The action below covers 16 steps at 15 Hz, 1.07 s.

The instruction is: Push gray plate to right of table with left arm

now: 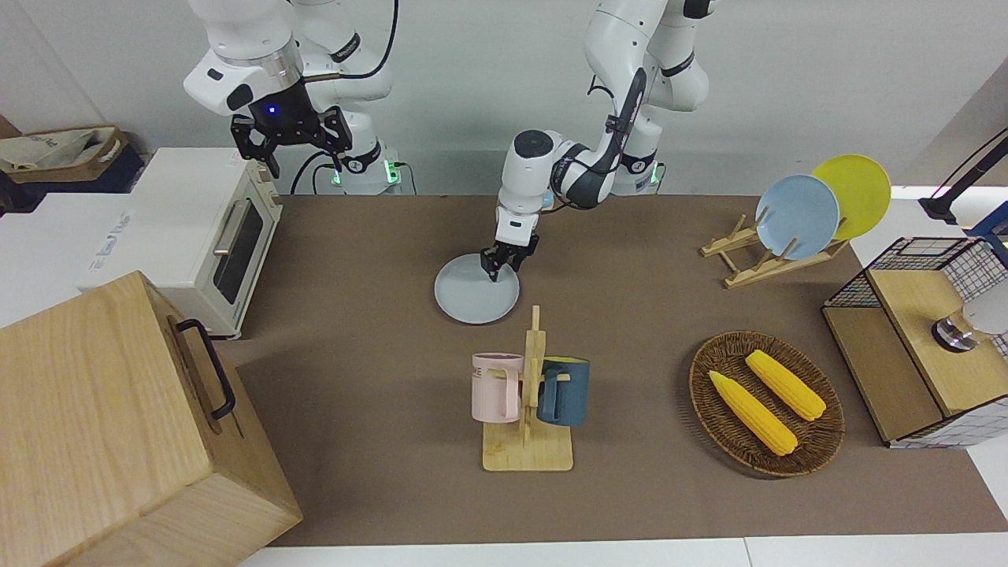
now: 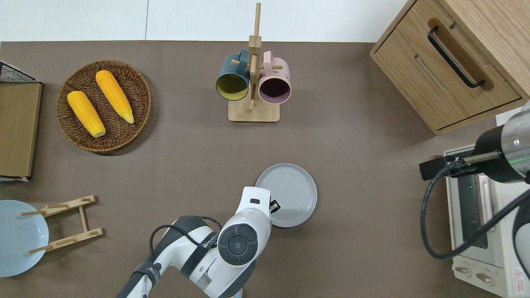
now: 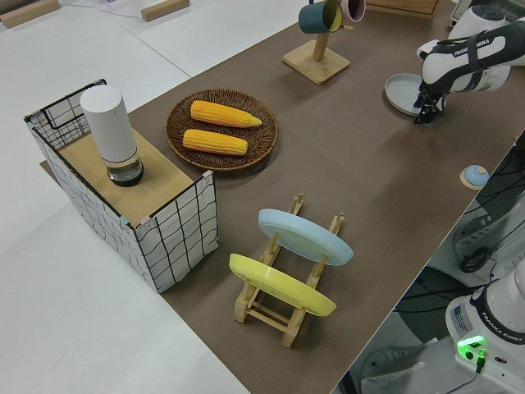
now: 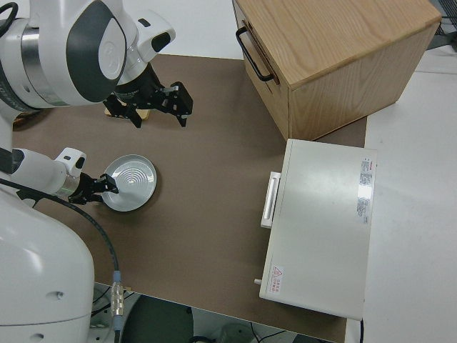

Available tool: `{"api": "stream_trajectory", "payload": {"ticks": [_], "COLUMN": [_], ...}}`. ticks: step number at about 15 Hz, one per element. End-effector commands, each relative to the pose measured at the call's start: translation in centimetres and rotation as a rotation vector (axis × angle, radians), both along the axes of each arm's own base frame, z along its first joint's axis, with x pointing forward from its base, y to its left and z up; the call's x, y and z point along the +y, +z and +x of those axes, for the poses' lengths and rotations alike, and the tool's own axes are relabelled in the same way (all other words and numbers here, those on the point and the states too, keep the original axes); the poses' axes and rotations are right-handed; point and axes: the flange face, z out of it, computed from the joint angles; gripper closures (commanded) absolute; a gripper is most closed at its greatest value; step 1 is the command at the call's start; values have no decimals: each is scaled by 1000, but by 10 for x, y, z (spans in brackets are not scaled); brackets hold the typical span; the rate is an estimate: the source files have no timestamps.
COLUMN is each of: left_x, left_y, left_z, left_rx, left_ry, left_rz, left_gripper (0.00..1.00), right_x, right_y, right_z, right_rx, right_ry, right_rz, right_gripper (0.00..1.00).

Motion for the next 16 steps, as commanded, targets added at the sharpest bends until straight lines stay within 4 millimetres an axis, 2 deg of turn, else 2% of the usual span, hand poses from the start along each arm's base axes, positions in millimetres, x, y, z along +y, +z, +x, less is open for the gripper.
{"api": "stream_trajectory", "payload": {"ticks": [1,4,8,12,16], "left_x": [-3,-3,16,55,115], "left_y": [2,19,53,87,127], "left_z": [9,17,35,50,76], "left_rx": [29,53,74,94,142], "left_ry": [-34,-69,-139,-271,-381], "left_rz": [49,85,127,163,163], "left_gripper": [9,9,9,7,7], "right_x": [-2,-1,-1,-1,-1], "right_y": [4,4,4,4,4], "right_z": [-3,-3,-3,-3,-3], "right_rx": [4,4,5,5,5], "right_ry": [-17,-15,-15,-15,-15], "right_rz": [2,2,4,4,4], "right_gripper": [17,17,17,17,17]}}
